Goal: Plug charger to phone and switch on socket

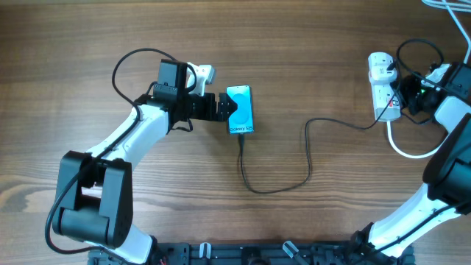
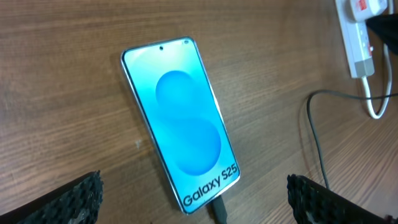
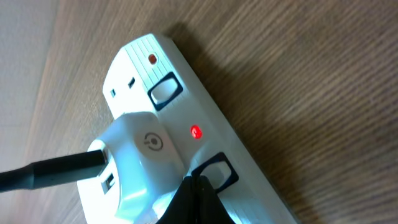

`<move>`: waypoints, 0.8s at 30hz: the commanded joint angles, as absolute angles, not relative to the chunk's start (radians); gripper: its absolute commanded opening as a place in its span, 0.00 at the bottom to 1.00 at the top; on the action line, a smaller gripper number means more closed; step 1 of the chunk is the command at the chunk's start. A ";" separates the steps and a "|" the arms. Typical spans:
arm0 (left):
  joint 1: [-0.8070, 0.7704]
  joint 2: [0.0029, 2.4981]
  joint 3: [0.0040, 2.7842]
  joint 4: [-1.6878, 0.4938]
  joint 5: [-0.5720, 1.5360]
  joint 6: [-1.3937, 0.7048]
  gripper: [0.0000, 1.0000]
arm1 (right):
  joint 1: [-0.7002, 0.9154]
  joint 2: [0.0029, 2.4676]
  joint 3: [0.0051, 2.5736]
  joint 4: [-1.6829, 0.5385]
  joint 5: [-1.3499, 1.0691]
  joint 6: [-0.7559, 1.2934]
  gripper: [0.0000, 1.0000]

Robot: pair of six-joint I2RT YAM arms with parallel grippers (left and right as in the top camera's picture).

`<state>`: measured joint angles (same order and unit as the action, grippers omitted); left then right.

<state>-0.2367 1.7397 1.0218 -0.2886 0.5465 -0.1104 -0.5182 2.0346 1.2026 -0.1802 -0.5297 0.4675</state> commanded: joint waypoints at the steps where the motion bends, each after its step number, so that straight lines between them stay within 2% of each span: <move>1: -0.241 1.720 1.016 -0.313 0.542 -0.112 1.00 | -0.492 2.064 1.155 -0.272 -0.502 0.501 0.04; 9: -0.241 1.661 1.016 -0.361 0.542 -0.112 1.00 | -0.503 1.901 1.155 -0.381 -0.395 0.497 0.04; 24: -0.265 1.371 1.016 -0.505 0.537 -0.067 1.00 | -0.503 1.454 1.155 -0.721 -0.278 0.496 0.04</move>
